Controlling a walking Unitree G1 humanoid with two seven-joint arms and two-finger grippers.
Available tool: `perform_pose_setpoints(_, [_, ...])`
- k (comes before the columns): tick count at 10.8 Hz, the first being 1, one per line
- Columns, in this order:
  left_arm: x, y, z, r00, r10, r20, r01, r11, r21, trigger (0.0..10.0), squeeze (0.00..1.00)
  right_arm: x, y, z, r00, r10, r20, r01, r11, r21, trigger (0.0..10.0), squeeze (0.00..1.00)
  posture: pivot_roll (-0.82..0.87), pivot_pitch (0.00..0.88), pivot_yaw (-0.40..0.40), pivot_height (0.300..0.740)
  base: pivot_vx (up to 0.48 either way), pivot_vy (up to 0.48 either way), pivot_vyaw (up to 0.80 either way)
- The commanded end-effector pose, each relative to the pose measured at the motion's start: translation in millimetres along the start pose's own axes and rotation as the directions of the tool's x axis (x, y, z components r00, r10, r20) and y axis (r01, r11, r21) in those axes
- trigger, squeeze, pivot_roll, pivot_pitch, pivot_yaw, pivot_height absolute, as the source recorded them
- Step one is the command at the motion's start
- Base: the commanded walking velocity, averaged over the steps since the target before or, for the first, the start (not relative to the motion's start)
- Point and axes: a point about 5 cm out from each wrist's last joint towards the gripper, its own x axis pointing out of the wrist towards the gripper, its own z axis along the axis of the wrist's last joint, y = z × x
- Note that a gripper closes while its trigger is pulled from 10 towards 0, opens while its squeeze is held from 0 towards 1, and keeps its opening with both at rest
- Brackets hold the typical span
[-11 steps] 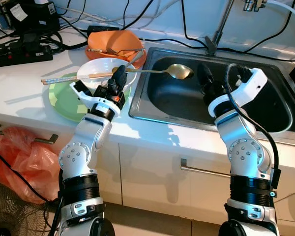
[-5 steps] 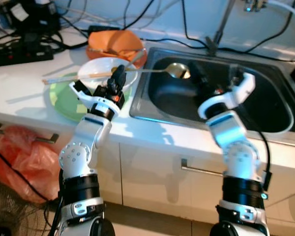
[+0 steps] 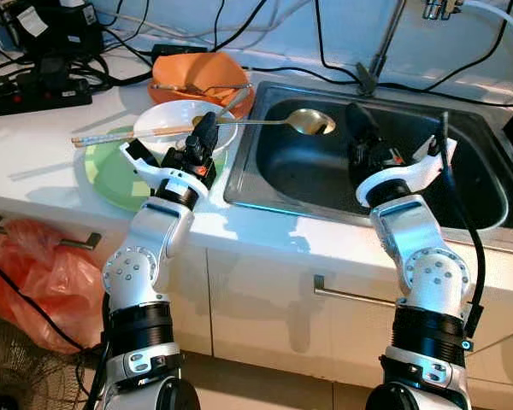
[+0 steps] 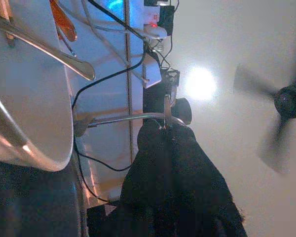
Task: Kitchen organization
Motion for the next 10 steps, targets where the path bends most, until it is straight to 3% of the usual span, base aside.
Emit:
perform_pose_setpoints(1, [7.7,-5.5,-11,0.999,-0.018,-0.031,0.018,1.0,-0.004,0.0,0.0,6.4,10.3,-16,0.999,0.035,-0.028,-0.032,0.995,0.091,10.0,1.0,0.07,0.075,-0.065,0.74,0.0,0.0,0.0])
perform_pose_setpoints(7, [16.2,-3.8,-25,0.997,-0.022,-0.072,0.021,1.0,-0.02,0.0,0.0,9.2,9.2,-29,0.994,0.049,-0.093,-0.039,0.994,0.103,10.0,1.0,0.07,0.076,-0.065,0.74,0.0,0.0,0.0])
perform_pose_setpoints(8, [20.2,-1.4,-32,0.995,-0.018,-0.101,0.015,1.0,-0.025,0.0,0.0,10.2,11.0,-34,0.992,0.066,-0.107,-0.055,0.993,0.1,10.0,0.01,0.07,0.079,-0.053,0.74,0.0,0.0,0.0])
perform_pose_setpoints(9, [24.5,0.8,-42,0.991,-0.015,-0.134,0.01,0.999,-0.035,0.0,0.0,11.8,14.2,-39,0.989,0.09,-0.119,-0.078,0.992,0.098,10.0,0.0,0.07,0.081,-0.052,0.74,0.0,0.0,0.0])
perform_pose_setpoints(10, [26.0,1.1,-45,0.989,-0.016,-0.144,0.01,0.999,-0.042,0.0,0.0,12.4,15.3,-41,0.988,0.099,-0.122,-0.087,0.991,0.098,6.0,0.0,0.07,0.083,-0.051,0.74,0.0,0.0,0.0])
